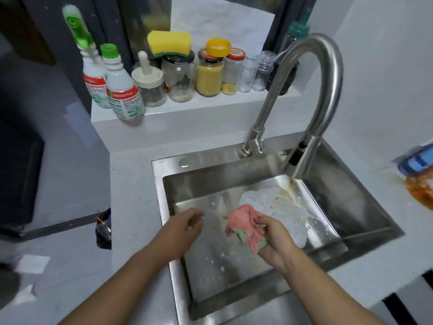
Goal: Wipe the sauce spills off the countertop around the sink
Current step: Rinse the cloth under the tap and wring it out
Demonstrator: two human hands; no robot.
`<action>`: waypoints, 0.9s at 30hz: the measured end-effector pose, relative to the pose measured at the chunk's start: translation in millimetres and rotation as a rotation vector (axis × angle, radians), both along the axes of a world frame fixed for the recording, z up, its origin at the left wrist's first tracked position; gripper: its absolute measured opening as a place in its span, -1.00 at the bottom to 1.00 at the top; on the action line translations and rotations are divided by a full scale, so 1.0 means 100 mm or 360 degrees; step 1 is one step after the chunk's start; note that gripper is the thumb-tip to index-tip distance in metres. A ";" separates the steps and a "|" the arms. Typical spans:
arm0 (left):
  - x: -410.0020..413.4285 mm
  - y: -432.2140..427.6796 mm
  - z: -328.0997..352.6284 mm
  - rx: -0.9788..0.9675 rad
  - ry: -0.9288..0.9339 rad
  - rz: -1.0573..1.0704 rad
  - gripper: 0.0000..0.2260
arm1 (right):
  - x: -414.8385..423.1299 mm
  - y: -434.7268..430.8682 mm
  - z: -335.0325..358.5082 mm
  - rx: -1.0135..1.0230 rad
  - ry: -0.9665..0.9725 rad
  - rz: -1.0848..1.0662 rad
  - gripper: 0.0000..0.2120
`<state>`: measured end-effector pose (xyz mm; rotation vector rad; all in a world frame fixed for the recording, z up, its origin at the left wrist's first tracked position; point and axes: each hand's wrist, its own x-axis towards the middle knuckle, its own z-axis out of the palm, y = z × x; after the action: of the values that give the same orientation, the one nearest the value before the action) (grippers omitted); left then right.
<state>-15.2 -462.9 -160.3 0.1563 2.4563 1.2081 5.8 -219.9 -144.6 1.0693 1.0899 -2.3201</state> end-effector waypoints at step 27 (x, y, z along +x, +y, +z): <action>-1.53 1.92 0.24 0.1260 -0.0174 0.0435 -0.61 | -0.41 0.82 -0.17 0.0078 -0.0112 0.0347 -0.56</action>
<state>-168.1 -270.6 -136.7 -0.0348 1.8165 2.1866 -34.9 -137.7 -161.8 0.9879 1.1792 -2.0807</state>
